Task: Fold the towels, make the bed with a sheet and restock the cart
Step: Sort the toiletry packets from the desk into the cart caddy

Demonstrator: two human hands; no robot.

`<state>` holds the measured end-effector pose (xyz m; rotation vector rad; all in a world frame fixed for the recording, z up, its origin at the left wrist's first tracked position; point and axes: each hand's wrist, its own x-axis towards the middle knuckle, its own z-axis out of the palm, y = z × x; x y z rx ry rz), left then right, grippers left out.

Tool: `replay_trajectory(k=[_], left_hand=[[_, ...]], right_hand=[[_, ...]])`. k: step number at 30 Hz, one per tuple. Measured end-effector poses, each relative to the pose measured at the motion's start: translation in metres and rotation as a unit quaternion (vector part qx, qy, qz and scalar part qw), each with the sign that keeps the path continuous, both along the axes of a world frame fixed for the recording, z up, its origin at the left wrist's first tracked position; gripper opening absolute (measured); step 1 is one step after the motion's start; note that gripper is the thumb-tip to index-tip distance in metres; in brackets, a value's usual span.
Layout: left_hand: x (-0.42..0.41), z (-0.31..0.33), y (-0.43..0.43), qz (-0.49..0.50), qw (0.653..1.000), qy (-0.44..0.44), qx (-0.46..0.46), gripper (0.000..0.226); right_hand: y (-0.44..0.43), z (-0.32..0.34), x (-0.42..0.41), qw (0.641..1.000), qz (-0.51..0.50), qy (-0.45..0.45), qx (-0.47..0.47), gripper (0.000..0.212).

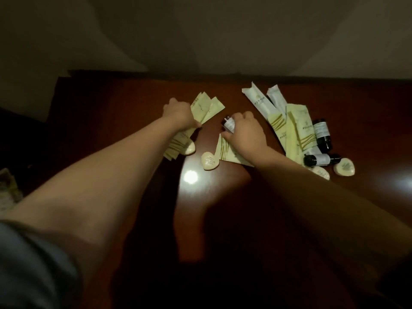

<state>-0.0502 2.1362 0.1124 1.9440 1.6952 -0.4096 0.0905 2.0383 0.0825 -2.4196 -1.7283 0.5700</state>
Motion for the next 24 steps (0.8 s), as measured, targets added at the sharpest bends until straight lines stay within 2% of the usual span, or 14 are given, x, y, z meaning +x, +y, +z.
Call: replay_trajectory(k=[3, 7, 9, 14, 18, 21, 24], left_hand=[[0.01, -0.009, 0.002, -0.049, 0.999, -0.003, 0.014, 0.056], [0.008, -0.016, 0.002, -0.048, 0.998, -0.023, 0.016, 0.06], [0.007, -0.016, 0.003, -0.058, 0.998, -0.013, 0.027, 0.056], [0.006, -0.014, -0.002, -0.054, 0.998, 0.014, 0.009, 0.048], [-0.013, 0.012, -0.003, -0.01, 0.998, -0.063, 0.001, 0.051], [-0.03, 0.04, -0.013, -0.003, 0.987, -0.124, -0.105, 0.053], [-0.027, 0.039, -0.051, -0.074, 0.98, -0.11, -0.145, 0.063]], right_hand=[[-0.014, -0.005, 0.003, 0.999, 0.006, 0.007, 0.035, 0.051], [-0.025, 0.008, 0.012, 0.987, -0.076, 0.119, 0.075, 0.05], [-0.032, 0.017, 0.014, 0.982, -0.104, 0.144, 0.07, 0.052], [-0.055, 0.012, -0.007, 0.992, -0.032, 0.103, -0.072, 0.068], [-0.065, 0.008, -0.017, 0.994, -0.02, 0.024, -0.108, 0.088], [-0.068, 0.009, -0.018, 0.993, -0.034, 0.007, -0.113, 0.081], [-0.071, 0.012, -0.015, 0.993, -0.046, 0.02, -0.102, 0.066]])
